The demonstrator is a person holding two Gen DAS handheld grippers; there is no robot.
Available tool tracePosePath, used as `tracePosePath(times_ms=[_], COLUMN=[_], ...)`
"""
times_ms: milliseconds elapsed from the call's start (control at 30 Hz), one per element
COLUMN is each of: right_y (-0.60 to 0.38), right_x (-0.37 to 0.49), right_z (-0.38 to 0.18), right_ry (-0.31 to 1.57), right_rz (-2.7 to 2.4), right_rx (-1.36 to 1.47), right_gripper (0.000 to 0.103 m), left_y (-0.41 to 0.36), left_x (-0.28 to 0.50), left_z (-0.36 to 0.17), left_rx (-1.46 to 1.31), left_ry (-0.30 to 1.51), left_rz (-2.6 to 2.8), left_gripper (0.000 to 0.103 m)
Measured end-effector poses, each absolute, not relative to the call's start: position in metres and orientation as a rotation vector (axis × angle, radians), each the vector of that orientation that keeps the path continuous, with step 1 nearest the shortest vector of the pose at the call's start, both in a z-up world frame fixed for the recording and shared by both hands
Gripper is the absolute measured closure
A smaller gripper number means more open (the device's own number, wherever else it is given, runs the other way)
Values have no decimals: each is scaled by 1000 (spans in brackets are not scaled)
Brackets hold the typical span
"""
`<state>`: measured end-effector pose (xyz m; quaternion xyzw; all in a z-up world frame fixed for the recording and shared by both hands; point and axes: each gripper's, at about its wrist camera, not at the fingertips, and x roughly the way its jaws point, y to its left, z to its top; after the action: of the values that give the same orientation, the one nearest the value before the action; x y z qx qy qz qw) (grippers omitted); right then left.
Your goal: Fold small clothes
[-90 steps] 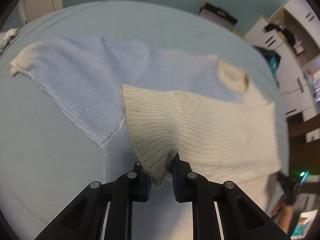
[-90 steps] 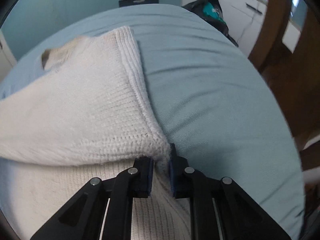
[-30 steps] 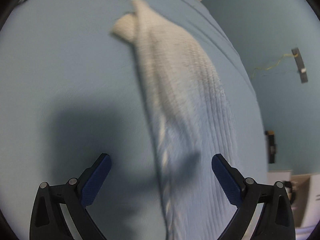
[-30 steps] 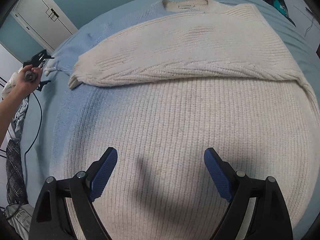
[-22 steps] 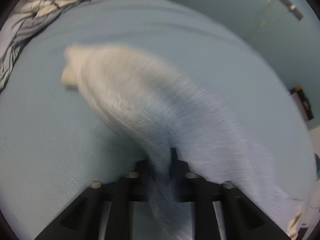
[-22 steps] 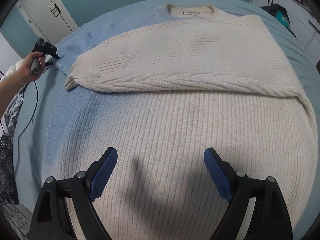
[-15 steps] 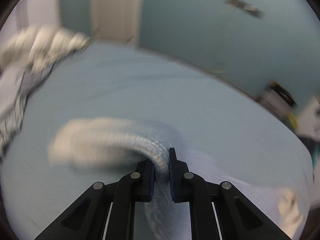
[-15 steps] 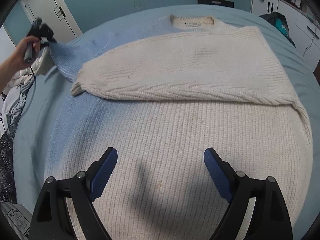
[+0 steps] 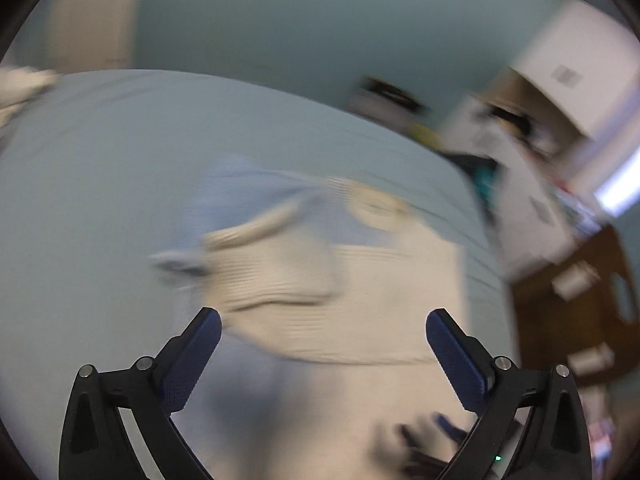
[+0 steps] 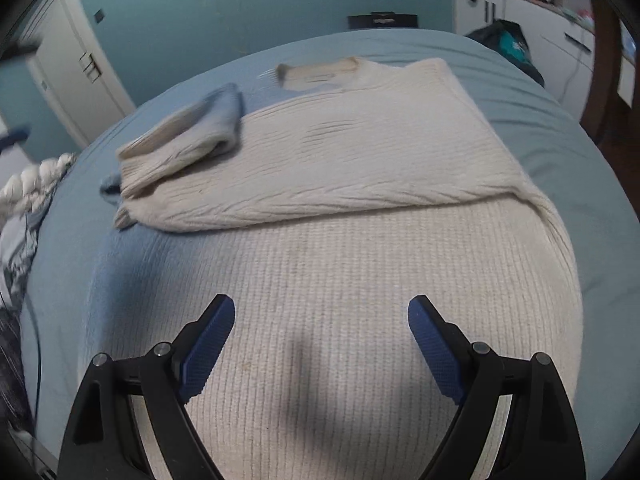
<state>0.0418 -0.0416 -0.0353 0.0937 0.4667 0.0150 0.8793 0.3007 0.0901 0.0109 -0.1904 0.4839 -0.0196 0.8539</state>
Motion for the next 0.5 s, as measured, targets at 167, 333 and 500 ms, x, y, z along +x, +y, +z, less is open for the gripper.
tracePosePath(times_ms=[167, 333, 500], right_y=[-46, -20, 31], right_x=[37, 28, 49], right_z=[-34, -33, -26], right_ry=[945, 911, 952], right_rz=[14, 89, 226], right_rx=[228, 160, 131], right_gripper=[17, 17, 17], left_y=[131, 147, 204], left_x=[270, 268, 250], left_z=[0, -39, -28], left_rx=[-201, -188, -279], left_ry=[945, 972, 928], left_rz=[355, 356, 505], left_gripper=[0, 0, 0])
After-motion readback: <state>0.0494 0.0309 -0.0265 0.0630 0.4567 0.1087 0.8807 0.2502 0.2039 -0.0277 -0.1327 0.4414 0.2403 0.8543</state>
